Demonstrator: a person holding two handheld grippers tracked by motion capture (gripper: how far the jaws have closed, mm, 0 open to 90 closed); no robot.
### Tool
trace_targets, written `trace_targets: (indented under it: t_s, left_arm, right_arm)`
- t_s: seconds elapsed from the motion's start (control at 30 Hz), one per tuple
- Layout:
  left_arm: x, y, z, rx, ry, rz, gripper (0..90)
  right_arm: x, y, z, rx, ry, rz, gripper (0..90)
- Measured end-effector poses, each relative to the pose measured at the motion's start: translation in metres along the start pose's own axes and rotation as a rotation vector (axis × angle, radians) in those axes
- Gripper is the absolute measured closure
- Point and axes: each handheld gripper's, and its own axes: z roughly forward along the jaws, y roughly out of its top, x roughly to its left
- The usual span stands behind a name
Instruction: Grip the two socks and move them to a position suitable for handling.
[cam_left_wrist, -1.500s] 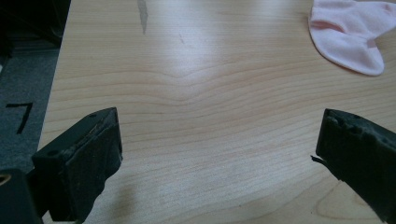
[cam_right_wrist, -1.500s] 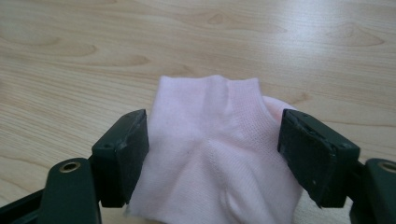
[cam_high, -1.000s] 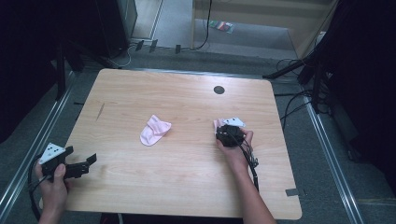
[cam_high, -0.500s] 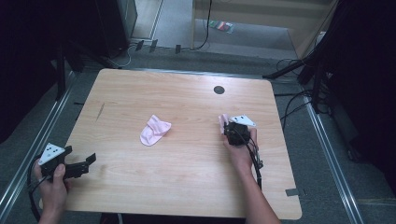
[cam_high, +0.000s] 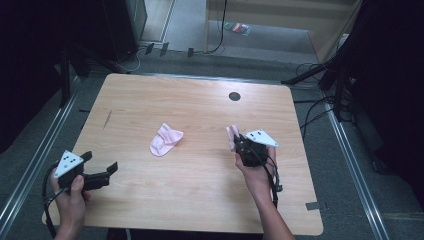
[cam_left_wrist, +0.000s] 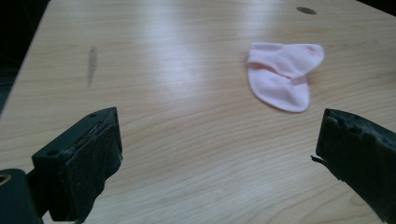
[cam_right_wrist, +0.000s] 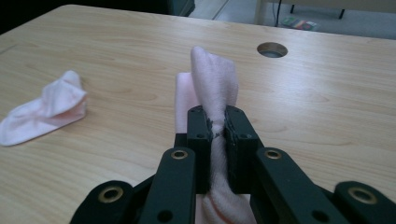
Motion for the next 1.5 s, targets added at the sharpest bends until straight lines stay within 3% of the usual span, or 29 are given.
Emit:
trace_targets:
  t_s: [0.43,0.93,1.0,1.07,1.13,1.23,1.3,1.37,1.4,1.43,1.47,1.5]
  left_arm:
    - [-0.062,0.017,0.023,0.006,-0.152,0.072,0.5]
    - [-0.108,0.028,0.056,0.0,-0.249,0.07,0.5]
    - [-0.114,0.025,0.06,0.006,-0.261,0.068,0.5]
    - [-0.117,0.021,0.062,0.012,-0.269,0.075,0.5]
    - [-0.117,0.017,0.063,0.019,-0.279,0.079,0.5]
    - [-0.117,0.013,0.063,0.026,-0.285,0.076,0.5]
    - [-0.117,0.01,0.064,0.032,-0.302,0.077,0.6]
    - [-0.117,0.007,0.063,0.045,-0.325,0.078,0.6]
    - [-0.117,0.006,0.063,0.051,-0.333,0.074,0.6]
    - [-0.117,0.004,0.064,0.061,-0.342,0.064,0.6]
    - [-0.117,0.003,0.064,0.068,-0.335,0.057,9.6]
    - [-0.117,0.002,0.063,0.068,-0.324,0.053,9.6]
  right_arm:
    - [0.042,-0.022,-0.022,0.035,0.095,-0.014,82.7]
    - [0.087,-0.053,-0.005,0.127,0.147,-0.045,82.1]
    - [0.091,-0.057,-0.001,0.138,0.174,-0.045,73.9]
    - [0.091,-0.058,0.0,0.136,0.236,-0.03,54.2]
    - [0.085,-0.056,-0.003,0.134,0.263,-0.011,46.0]
    - [0.064,-0.054,-0.013,0.102,0.238,0.037,52.1]
    - [0.055,-0.054,-0.015,0.109,0.237,0.072,57.6]
    - [0.047,-0.056,-0.016,0.113,0.246,0.064,65.9]
    - [0.045,-0.057,-0.015,0.127,0.253,0.066,71.9]
    - [0.045,-0.057,-0.015,0.127,0.253,0.066,71.9]
    - [0.05,-0.06,-0.012,0.145,0.272,0.053,73.8]
    - [0.05,-0.06,-0.012,0.145,0.272,0.053,73.8]
